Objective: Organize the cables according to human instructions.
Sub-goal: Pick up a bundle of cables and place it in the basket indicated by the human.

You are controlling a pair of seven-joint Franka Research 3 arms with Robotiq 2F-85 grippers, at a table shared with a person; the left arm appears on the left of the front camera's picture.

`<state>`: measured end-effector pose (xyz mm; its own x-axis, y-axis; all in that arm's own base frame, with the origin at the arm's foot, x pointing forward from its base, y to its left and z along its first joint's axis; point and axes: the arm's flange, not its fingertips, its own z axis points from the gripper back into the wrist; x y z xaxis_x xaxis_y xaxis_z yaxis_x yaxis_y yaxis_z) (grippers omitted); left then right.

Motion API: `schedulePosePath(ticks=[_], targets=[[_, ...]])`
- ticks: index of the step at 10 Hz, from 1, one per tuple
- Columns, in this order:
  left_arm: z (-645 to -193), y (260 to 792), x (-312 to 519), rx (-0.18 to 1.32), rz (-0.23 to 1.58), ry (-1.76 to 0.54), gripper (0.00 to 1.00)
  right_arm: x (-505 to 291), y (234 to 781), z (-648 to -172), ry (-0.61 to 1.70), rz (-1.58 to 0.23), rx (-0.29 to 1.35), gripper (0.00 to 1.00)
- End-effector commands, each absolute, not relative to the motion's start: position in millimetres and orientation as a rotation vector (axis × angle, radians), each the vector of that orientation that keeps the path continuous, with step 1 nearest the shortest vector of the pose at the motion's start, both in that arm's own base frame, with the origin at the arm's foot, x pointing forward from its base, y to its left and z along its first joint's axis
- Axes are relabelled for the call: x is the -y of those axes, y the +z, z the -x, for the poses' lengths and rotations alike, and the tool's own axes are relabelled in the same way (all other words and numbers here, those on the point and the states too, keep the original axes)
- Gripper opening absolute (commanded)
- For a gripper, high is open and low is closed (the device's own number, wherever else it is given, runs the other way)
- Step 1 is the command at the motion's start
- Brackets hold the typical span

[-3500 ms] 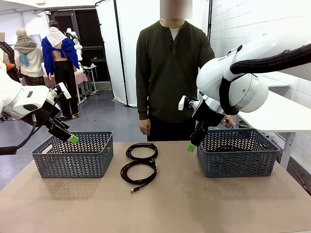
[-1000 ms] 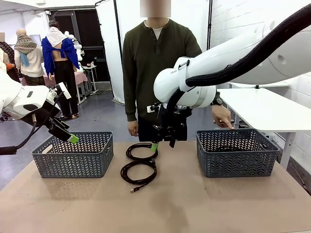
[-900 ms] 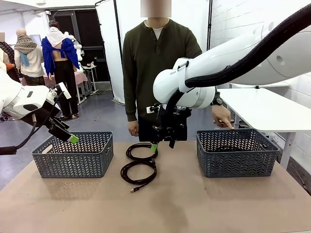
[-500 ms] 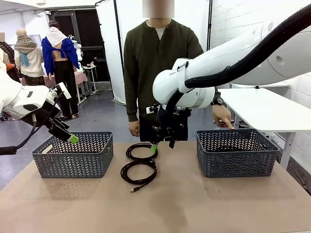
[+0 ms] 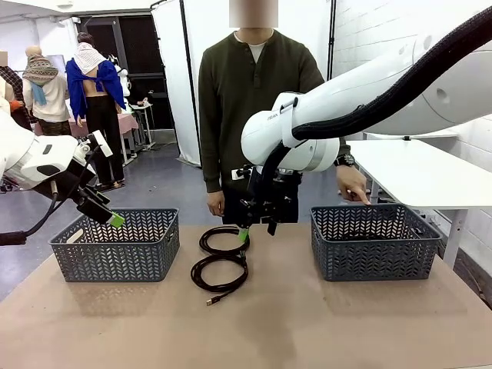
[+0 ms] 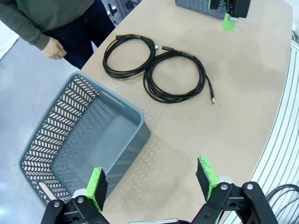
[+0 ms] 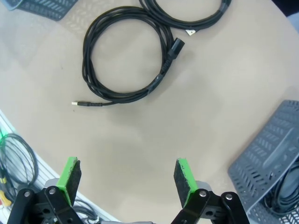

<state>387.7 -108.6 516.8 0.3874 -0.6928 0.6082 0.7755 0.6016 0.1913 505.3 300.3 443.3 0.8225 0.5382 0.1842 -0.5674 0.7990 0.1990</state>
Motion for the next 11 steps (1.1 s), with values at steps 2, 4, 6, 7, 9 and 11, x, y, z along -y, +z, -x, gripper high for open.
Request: schedulePosePath(ticks=[2, 4, 6, 7, 9, 11], targets=[[-389, 515, 106, 0.71, 0.144, -0.945, 1.0, -316, 439, -511, 0.458, -0.196, 0.148, 1.0], [-389, 515, 106, 0.71, 0.144, -0.945, 1.0, -322, 432, -515, 0.401, -0.146, 0.174, 1.0], [-389, 515, 106, 0.71, 0.144, -0.945, 1.0, -330, 423, -521, 0.364, -0.087, 0.176, 1.0], [-389, 515, 106, 0.71, 0.144, -0.945, 1.0, -333, 418, -523, 0.347, -0.071, 0.167, 1.0], [-389, 515, 106, 0.71, 0.144, -0.945, 1.0, -342, 410, -529, 0.316, -0.069, 0.172, 1.0], [-389, 515, 106, 0.71, 0.144, -0.945, 1.0, -344, 405, -536, 0.264, -0.078, 0.174, 1.0]])
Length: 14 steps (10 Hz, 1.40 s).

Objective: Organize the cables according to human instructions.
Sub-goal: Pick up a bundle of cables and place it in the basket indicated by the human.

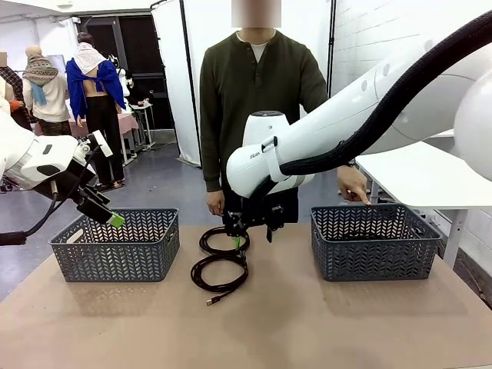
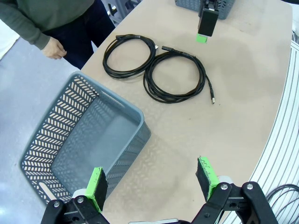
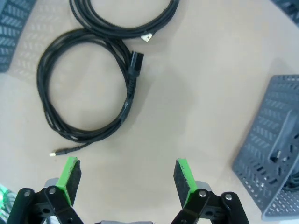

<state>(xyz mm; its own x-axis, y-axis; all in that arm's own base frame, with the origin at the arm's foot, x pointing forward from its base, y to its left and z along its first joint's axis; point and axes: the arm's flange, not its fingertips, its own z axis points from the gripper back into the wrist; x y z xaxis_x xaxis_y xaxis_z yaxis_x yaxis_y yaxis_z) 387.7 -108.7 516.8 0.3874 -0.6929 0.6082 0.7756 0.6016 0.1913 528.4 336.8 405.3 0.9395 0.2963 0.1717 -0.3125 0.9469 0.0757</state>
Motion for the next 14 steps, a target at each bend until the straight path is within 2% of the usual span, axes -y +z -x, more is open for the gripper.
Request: schedulePosePath(ticks=[1, 10, 14], targets=[[-389, 515, 106, 0.71, 0.144, -0.945, 1.0, -345, 399, -538, 0.253, -0.062, 0.174, 1.0], [-389, 515, 106, 0.71, 0.144, -0.945, 1.0, -347, 352, -545, 0.197, -0.046, 0.15, 1.0], [-389, 515, 106, 0.71, 0.144, -0.945, 1.0, -341, 355, -541, 0.228, -0.062, 0.126, 1.0]])
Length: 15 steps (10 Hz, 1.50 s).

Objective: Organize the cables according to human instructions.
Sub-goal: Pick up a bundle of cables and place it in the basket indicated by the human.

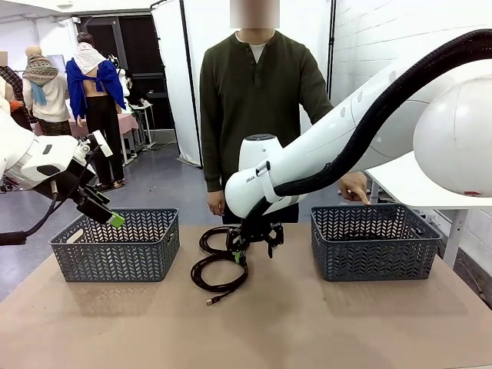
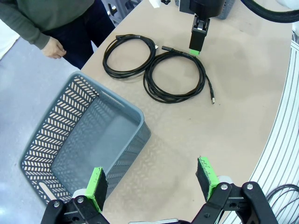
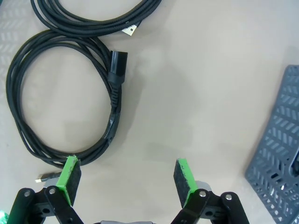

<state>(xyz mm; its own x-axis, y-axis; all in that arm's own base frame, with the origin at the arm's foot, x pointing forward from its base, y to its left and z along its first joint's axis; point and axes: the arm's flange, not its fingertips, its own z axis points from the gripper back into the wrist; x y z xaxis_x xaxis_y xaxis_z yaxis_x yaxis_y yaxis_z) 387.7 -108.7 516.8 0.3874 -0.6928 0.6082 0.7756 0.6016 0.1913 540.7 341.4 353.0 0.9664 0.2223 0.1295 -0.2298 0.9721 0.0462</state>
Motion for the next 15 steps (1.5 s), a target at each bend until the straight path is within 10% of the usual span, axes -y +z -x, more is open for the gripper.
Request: schedulePosePath(ticks=[1, 15], targets=[[-389, 515, 106, 0.71, 0.144, -0.945, 1.0, -341, 355, -541, 0.228, -0.062, 0.126, 1.0], [-389, 515, 106, 0.71, 0.144, -0.945, 1.0, -355, 320, -563, 0.134, -0.032, 0.077, 1.0]])
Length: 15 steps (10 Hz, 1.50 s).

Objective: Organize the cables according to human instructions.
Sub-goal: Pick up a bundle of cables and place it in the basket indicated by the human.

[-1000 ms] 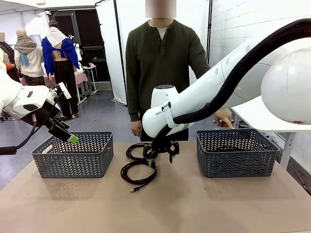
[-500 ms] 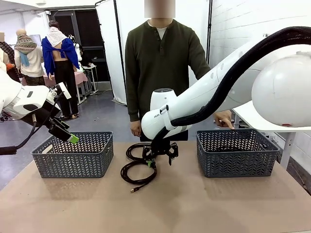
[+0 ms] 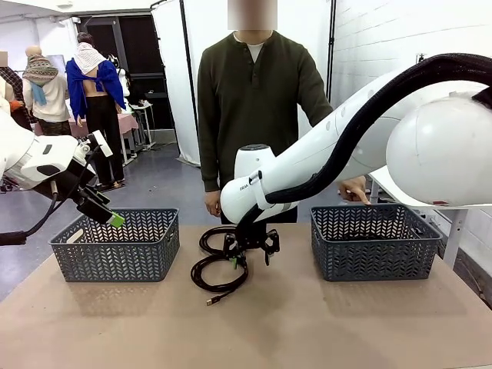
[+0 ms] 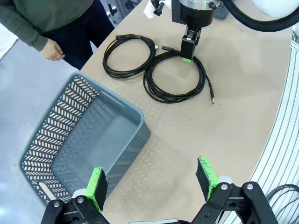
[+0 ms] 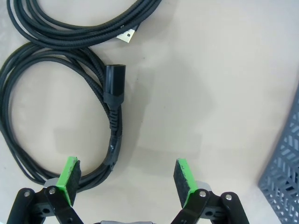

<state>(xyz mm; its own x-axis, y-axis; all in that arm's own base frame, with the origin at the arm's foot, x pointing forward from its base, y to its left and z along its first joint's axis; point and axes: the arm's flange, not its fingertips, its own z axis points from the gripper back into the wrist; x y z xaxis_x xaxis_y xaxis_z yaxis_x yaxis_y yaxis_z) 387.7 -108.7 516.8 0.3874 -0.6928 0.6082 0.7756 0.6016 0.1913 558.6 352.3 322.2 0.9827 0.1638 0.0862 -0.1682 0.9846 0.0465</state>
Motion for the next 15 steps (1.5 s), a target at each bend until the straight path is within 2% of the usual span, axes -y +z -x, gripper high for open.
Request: schedulePosePath(ticks=[1, 14, 15], targets=[[-389, 515, 106, 0.71, 0.144, -0.945, 1.0, -354, 318, -565, 0.129, -0.025, 0.08, 1.0], [-389, 515, 106, 0.71, 0.144, -0.945, 1.0, -355, 295, -579, 0.087, 0.044, 0.053, 1.0], [-389, 515, 106, 0.71, 0.144, -0.945, 1.0, -355, 294, -579, 0.079, 0.038, 0.05, 0.88]])
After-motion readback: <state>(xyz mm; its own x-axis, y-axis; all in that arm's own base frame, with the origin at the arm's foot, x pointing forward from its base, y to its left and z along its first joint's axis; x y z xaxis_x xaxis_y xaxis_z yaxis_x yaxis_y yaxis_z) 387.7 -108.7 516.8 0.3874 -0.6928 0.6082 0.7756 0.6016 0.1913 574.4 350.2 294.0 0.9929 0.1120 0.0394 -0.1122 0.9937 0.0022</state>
